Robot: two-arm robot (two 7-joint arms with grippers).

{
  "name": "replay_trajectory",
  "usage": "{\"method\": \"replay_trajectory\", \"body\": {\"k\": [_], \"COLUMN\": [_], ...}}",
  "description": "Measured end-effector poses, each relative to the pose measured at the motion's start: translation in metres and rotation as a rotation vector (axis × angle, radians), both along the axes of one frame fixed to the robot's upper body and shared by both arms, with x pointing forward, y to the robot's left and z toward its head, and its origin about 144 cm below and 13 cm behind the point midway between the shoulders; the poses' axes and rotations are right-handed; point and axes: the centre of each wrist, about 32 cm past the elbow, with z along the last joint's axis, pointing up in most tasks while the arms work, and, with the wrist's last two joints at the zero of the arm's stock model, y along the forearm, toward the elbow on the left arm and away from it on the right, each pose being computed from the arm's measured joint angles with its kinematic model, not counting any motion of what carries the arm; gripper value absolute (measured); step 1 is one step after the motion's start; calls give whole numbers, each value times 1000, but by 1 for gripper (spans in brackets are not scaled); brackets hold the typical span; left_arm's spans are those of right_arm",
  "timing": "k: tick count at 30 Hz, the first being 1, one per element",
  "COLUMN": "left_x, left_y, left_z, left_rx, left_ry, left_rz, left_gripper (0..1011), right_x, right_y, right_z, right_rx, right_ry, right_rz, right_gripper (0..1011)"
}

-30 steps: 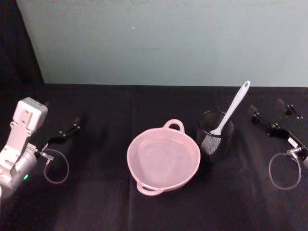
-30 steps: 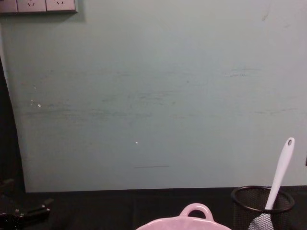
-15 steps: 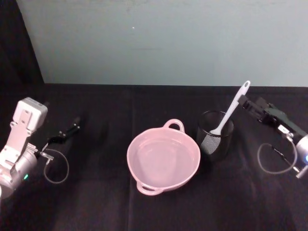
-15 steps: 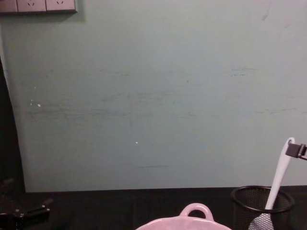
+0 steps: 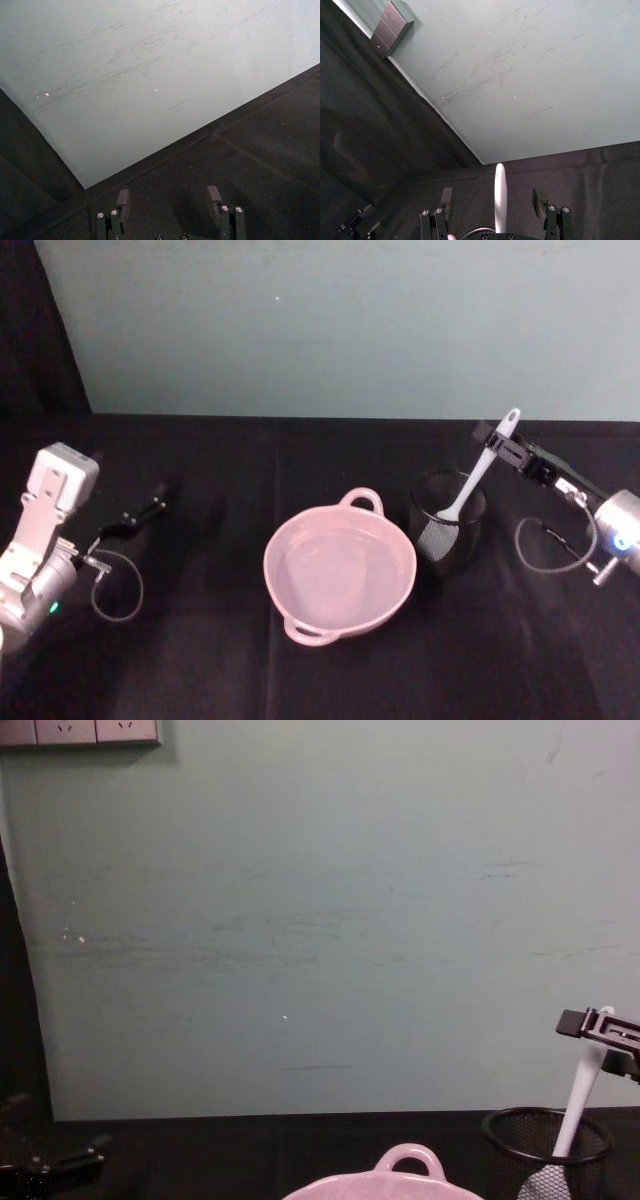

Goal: Use the one hand to pick up the spoon and stir the clear water in the bowl.

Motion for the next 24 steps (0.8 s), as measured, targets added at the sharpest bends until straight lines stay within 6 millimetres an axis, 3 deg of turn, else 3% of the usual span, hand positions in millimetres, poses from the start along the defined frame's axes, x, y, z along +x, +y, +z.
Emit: {"method": "replay_trajectory", "body": {"k": [24], "left_x": [0], "left_y": [0], "left_z": [0], "left_rx": [0], "left_ry": [0], "left_rz": [0], "left_gripper": [1005], "right_x": [-2], "right_y": [10], "right_z": [1], "right_rx": [-43], "right_ry": [13], "right_rz": [17], "right_gripper": [1002]}}
